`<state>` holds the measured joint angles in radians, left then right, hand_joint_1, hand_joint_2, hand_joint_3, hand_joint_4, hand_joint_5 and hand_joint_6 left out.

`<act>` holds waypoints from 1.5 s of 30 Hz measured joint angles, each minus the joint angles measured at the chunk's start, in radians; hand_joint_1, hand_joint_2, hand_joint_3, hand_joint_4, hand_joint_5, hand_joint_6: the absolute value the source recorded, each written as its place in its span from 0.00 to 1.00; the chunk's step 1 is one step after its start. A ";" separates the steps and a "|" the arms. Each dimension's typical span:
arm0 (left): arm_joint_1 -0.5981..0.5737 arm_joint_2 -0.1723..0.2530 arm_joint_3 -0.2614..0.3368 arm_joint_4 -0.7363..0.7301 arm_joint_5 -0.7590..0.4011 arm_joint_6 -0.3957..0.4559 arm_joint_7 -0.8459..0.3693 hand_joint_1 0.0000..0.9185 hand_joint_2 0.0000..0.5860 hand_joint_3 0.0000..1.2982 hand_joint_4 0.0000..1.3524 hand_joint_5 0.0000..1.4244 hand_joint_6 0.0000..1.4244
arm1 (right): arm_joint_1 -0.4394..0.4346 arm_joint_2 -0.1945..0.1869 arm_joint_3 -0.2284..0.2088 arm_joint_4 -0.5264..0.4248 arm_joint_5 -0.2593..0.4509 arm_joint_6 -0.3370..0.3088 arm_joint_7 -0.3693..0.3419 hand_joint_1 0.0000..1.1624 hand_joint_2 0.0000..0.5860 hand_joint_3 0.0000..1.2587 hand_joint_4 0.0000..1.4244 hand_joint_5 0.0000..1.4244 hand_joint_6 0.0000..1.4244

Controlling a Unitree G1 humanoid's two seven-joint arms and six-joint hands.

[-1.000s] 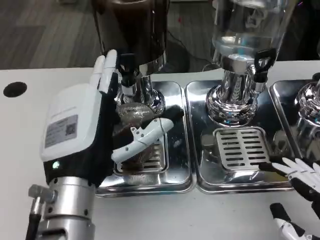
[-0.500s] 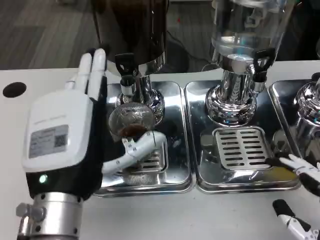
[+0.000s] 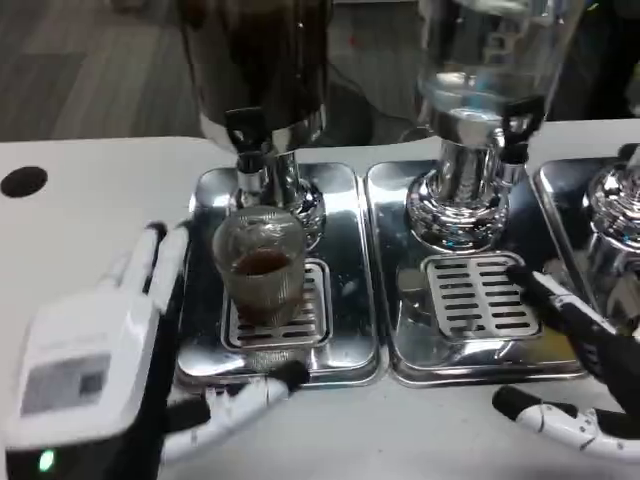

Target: Grasp the cup under the faucet to collect the drink, then remove the cup.

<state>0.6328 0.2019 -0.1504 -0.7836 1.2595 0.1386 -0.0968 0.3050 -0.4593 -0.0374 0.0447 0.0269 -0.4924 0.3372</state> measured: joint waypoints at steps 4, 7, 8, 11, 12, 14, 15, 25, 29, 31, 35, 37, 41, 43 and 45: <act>0.122 0.006 0.049 -0.001 -0.036 -0.024 0.041 0.00 0.05 0.06 0.00 0.08 0.29 | -0.042 0.033 0.043 0.007 -0.016 0.043 0.006 0.53 0.21 0.07 0.02 0.04 0.04; 0.190 0.007 0.083 0.000 -0.062 -0.050 0.096 0.00 0.05 0.06 0.00 0.08 0.29 | -0.080 0.063 0.077 0.005 -0.057 0.074 0.004 0.53 0.21 0.07 0.02 0.04 0.04; 0.206 0.008 0.090 0.000 -0.072 -0.061 0.108 0.00 0.05 0.06 0.00 0.08 0.29 | -0.086 0.071 0.088 0.003 -0.070 0.083 0.003 0.53 0.21 0.07 0.02 0.05 0.04; 0.245 0.009 0.107 0.000 -0.082 -0.085 0.136 0.00 0.06 0.06 0.00 0.08 0.29 | -0.104 0.101 0.121 -0.001 -0.112 0.120 -0.005 0.53 0.20 0.07 0.04 0.05 0.04; 0.264 0.009 0.117 0.000 -0.095 -0.098 0.151 0.00 0.06 0.07 0.00 0.08 0.29 | -0.117 0.114 0.137 -0.003 -0.129 0.139 -0.010 0.53 0.20 0.07 0.05 0.06 0.05; 0.295 0.010 0.141 0.002 -0.116 -0.119 0.174 0.00 0.06 0.07 0.00 0.08 0.29 | -0.153 0.146 0.174 -0.008 -0.164 0.172 -0.019 0.54 0.19 0.08 0.06 0.07 0.06; 0.306 0.010 0.149 0.004 -0.118 -0.124 0.180 0.00 0.06 0.07 0.00 0.08 0.29 | -0.166 0.154 0.182 -0.010 -0.176 0.176 -0.020 0.54 0.19 0.08 0.06 0.07 0.06; 0.359 0.016 0.237 0.053 -0.202 -0.199 0.223 0.00 0.06 0.07 0.00 0.08 0.29 | -0.278 0.253 0.261 -0.022 -0.277 0.286 -0.077 0.56 0.17 0.09 0.06 0.08 0.07; 0.362 0.018 0.254 0.077 -0.230 -0.216 0.225 0.00 0.07 0.07 0.00 0.08 0.29 | -0.300 0.268 0.273 -0.035 -0.292 0.319 -0.092 0.56 0.17 0.08 0.05 0.07 0.06; 0.363 0.019 0.257 0.086 -0.233 -0.230 0.226 0.00 0.07 0.07 0.00 0.08 0.29 | -0.315 0.277 0.282 -0.036 -0.307 0.339 -0.097 0.56 0.17 0.07 0.04 0.05 0.05; 0.365 0.019 0.260 0.092 -0.234 -0.245 0.226 0.00 0.07 0.07 0.00 0.08 0.29 | -0.340 0.291 0.290 -0.036 -0.317 0.360 -0.107 0.56 0.17 0.04 0.01 0.03 0.01; 0.367 0.019 0.261 0.097 -0.234 -0.248 0.226 0.00 0.07 0.07 0.00 0.08 0.29 | -0.361 0.293 0.293 -0.034 -0.325 0.372 -0.111 0.56 0.17 0.03 0.00 0.02 0.01; 0.375 0.019 0.263 0.099 -0.235 -0.254 0.225 0.00 0.07 0.07 0.00 0.08 0.29 | -0.391 0.297 0.295 -0.012 -0.335 0.388 -0.125 0.57 0.17 0.02 0.00 0.02 0.00; 0.377 0.018 0.263 0.100 -0.236 -0.255 0.225 0.00 0.07 0.07 0.00 0.08 0.29 | -0.403 0.300 0.295 -0.001 -0.337 0.394 -0.130 0.58 0.17 0.02 0.00 0.01 0.00; 0.380 0.018 0.268 0.102 -0.243 -0.257 0.225 0.00 0.07 0.07 0.00 0.08 0.29 | -0.431 0.308 0.296 0.026 -0.345 0.404 -0.143 0.58 0.17 0.01 0.00 0.01 0.00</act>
<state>1.0132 0.2199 0.1174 -0.6813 1.0163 -0.1187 0.1287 -0.1261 -0.1510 0.2588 0.0707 -0.3184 -0.0888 0.1941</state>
